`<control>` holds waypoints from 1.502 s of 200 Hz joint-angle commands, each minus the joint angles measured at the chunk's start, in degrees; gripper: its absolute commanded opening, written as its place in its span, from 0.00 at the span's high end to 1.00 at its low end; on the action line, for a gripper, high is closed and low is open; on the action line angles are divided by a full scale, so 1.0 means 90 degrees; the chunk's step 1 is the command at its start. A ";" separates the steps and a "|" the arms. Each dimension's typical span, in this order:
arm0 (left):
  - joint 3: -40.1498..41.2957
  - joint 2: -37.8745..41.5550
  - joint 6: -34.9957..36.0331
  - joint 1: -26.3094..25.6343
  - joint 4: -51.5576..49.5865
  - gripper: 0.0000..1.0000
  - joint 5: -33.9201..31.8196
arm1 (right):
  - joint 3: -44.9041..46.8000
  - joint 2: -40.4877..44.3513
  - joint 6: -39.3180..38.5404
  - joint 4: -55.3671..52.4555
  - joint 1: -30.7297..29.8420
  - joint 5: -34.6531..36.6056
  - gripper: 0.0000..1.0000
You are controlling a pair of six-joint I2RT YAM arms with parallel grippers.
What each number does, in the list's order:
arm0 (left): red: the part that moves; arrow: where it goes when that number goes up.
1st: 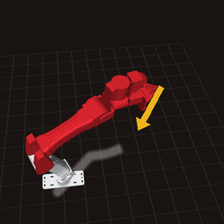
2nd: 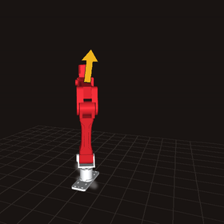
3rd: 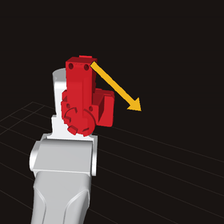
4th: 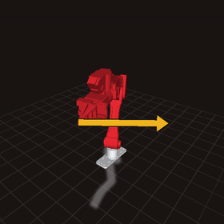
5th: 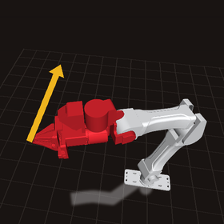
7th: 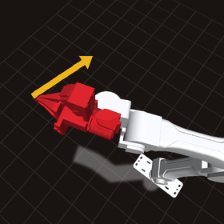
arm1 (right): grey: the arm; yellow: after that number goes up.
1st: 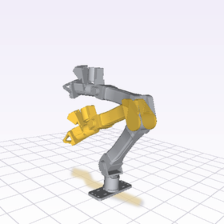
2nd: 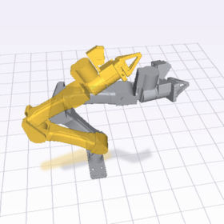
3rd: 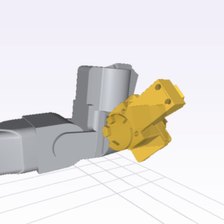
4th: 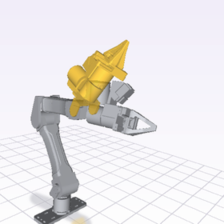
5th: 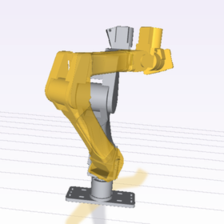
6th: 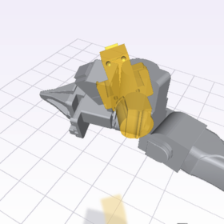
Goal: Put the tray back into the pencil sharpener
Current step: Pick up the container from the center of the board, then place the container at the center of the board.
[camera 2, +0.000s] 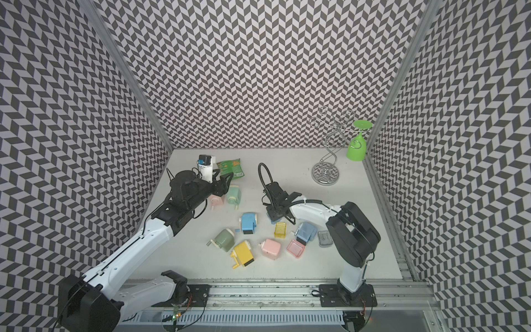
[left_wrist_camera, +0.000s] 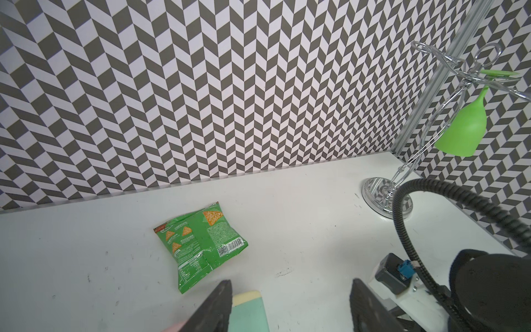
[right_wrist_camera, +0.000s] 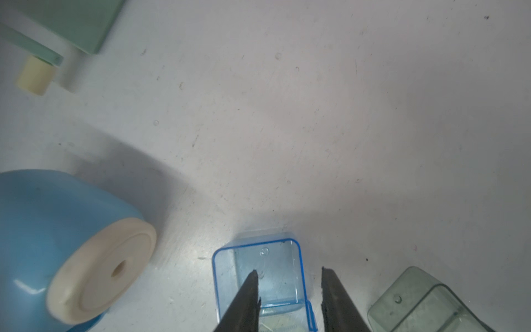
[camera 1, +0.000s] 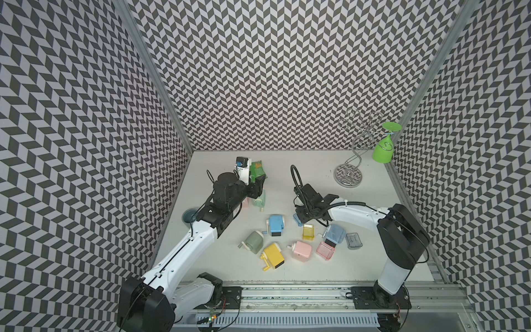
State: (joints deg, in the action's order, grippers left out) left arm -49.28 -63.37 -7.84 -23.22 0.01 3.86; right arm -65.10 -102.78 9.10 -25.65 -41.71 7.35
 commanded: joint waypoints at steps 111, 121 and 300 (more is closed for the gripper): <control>-0.0091 -0.0117 -0.0102 0.0055 0.0157 0.34 -0.0081 | -0.0292 -0.0419 -0.0392 0.0125 0.0166 0.0198 0.95; -0.0105 -0.0136 -0.0125 0.0064 0.0160 0.34 -0.0123 | -0.0360 -0.0425 -0.0441 0.0116 0.0236 0.0170 0.97; -0.0303 -0.0489 -0.0155 0.0150 -0.0369 0.27 0.0078 | -0.2349 -0.1878 -0.1876 0.0515 0.1490 -0.0393 0.96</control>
State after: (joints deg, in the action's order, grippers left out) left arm -49.74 -67.85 -9.04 -22.09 -1.85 4.40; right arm -85.45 -118.52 -7.09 -23.81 -28.21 4.86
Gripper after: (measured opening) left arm 0.724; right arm 0.048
